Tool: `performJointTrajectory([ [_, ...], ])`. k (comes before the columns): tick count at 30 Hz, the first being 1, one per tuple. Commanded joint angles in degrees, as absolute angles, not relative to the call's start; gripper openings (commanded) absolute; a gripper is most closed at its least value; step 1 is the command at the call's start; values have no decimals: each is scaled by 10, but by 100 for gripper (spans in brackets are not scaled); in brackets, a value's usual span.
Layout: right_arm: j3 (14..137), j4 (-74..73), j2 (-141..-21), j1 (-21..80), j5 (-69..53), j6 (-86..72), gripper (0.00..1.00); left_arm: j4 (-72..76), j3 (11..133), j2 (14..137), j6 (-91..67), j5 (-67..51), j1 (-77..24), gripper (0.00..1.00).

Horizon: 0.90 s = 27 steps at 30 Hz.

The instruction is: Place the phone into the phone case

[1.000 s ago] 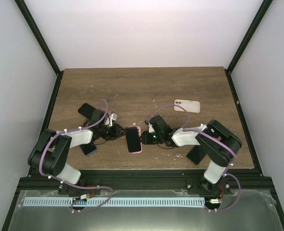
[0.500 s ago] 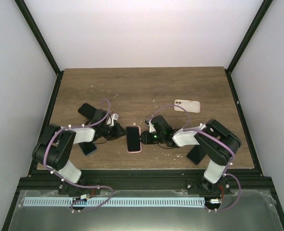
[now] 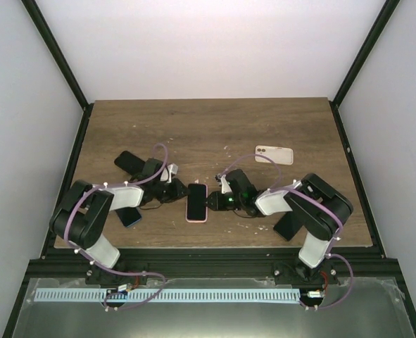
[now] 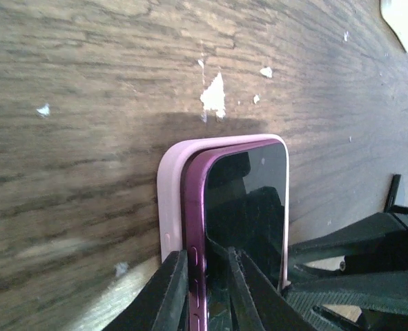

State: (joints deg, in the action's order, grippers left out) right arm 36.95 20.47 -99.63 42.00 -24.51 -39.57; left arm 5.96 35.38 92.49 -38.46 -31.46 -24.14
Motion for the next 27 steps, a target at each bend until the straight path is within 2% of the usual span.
performJointTrajectory([
  [1, 355, 225, -981, 409, -228, -412, 24, 29, 346, 901, -383, -346, -263, 22],
  [6, 324, 240, -969, 410, -251, -458, 35, -20, 346, 864, -368, -320, -264, 33],
  [12, 312, 259, -983, 413, -260, -483, 40, 0, 328, 874, -375, -334, -264, 34],
  [27, 336, 347, -1014, 413, -341, -535, 43, 38, 290, 884, -372, -344, -264, 18],
])
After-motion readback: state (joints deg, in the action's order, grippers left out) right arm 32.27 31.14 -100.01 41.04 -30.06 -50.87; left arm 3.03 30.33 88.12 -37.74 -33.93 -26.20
